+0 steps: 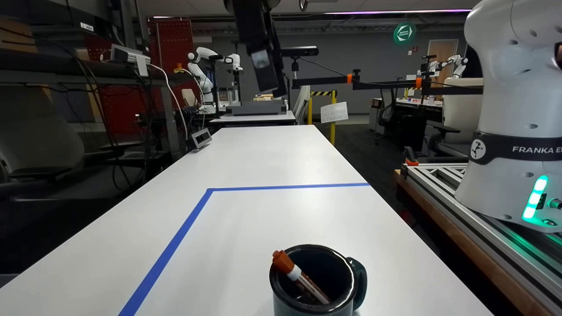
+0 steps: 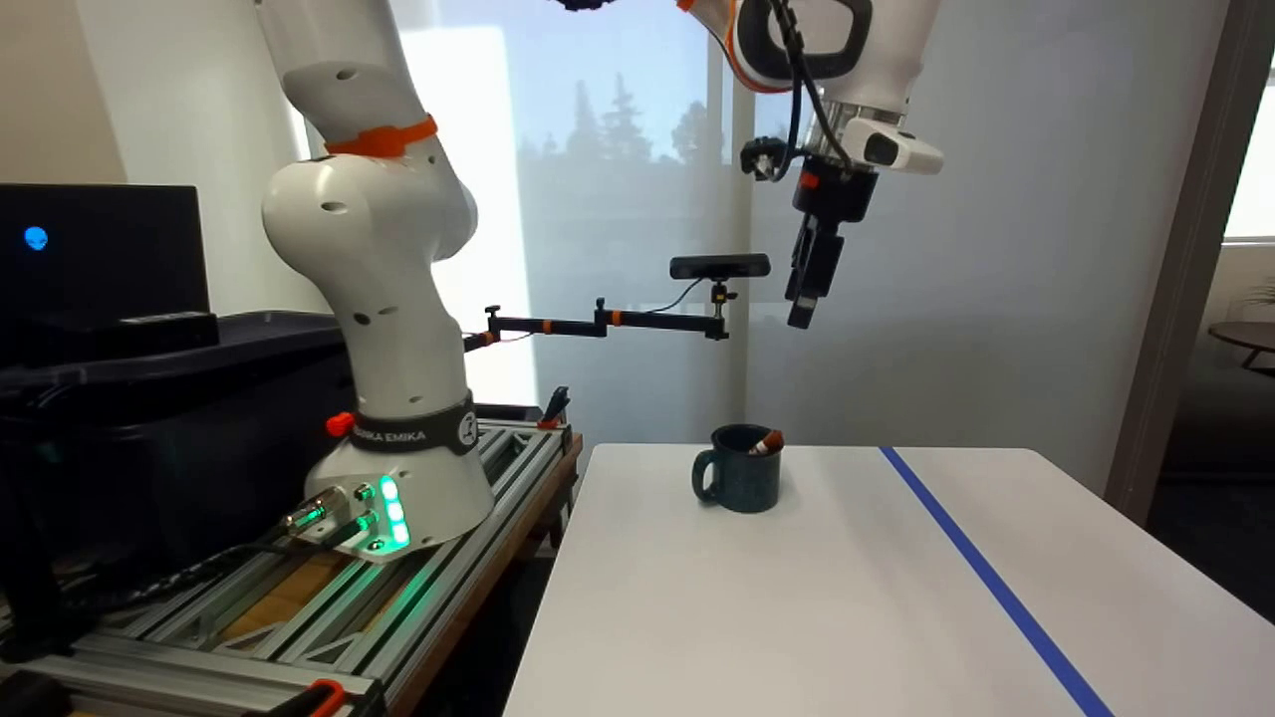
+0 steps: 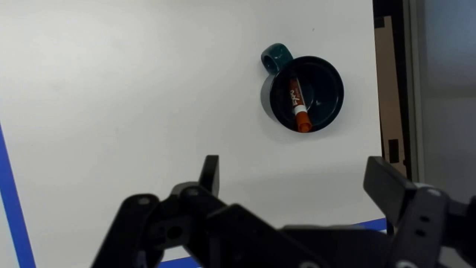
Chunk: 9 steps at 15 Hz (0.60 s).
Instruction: Move the marker to the table
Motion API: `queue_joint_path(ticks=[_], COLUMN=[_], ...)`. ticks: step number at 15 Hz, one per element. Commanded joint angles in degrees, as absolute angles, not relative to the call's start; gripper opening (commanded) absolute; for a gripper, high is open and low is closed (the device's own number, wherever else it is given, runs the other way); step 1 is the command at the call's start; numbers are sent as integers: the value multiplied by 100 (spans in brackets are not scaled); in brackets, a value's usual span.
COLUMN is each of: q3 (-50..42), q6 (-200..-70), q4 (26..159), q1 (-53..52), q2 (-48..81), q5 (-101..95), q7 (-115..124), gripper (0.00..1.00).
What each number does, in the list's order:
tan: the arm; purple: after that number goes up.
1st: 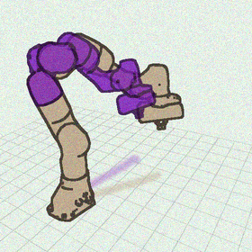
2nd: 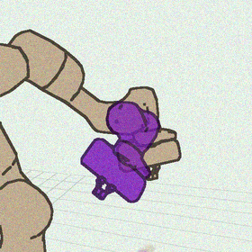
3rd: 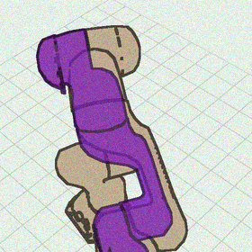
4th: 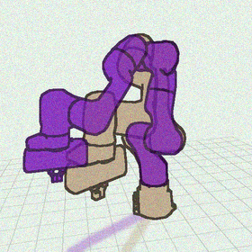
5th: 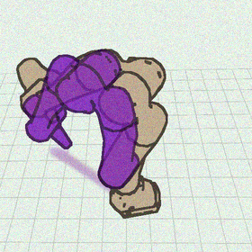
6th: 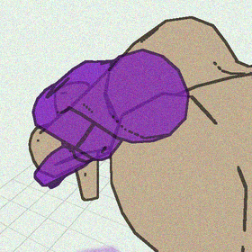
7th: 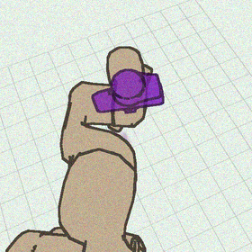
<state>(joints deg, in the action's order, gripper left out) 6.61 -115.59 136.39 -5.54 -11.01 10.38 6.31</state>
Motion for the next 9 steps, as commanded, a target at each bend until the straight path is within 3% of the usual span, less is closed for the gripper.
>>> queue_joint_path(ticks=[1, 9], q3=[771, 857], q6=[-12255, -12980], q4=[13891, 13875], q1=[-681, -831], q2=[-817, 62], q5=[1280, 1592], q7=[871, 767], gripper=[100, 100])
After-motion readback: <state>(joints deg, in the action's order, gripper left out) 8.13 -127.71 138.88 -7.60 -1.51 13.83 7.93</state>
